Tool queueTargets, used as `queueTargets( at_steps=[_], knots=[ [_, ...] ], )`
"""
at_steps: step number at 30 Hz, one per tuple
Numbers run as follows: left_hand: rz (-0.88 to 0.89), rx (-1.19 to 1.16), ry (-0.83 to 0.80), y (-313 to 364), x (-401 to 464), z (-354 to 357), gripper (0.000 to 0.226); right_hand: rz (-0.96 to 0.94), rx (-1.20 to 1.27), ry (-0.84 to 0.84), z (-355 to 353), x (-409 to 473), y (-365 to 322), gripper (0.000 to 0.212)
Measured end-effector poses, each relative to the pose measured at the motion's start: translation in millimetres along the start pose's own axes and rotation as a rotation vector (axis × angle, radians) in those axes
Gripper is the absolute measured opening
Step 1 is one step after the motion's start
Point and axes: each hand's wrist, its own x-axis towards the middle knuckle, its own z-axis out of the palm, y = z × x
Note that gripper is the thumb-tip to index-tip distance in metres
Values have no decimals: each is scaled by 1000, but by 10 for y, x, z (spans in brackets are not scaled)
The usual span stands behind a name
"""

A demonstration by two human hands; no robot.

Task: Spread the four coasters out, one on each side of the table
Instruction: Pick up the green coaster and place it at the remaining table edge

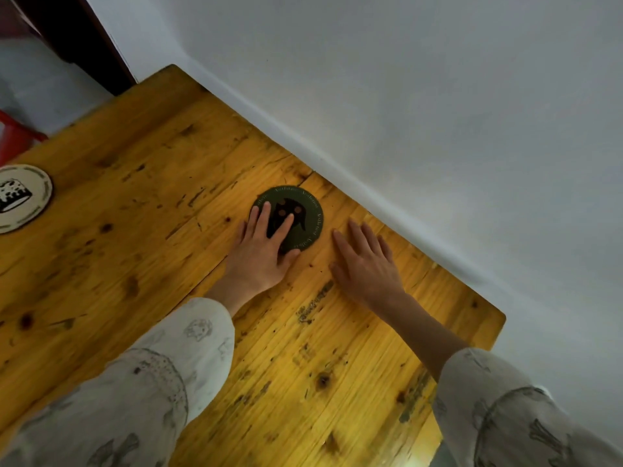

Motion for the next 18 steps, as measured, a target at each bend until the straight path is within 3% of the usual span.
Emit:
queueTargets(
  at_steps=[18],
  knots=[
    [37, -12, -49, -141, 511, -164, 67, -32, -43, -40, 12, 52, 101, 67]
  ],
)
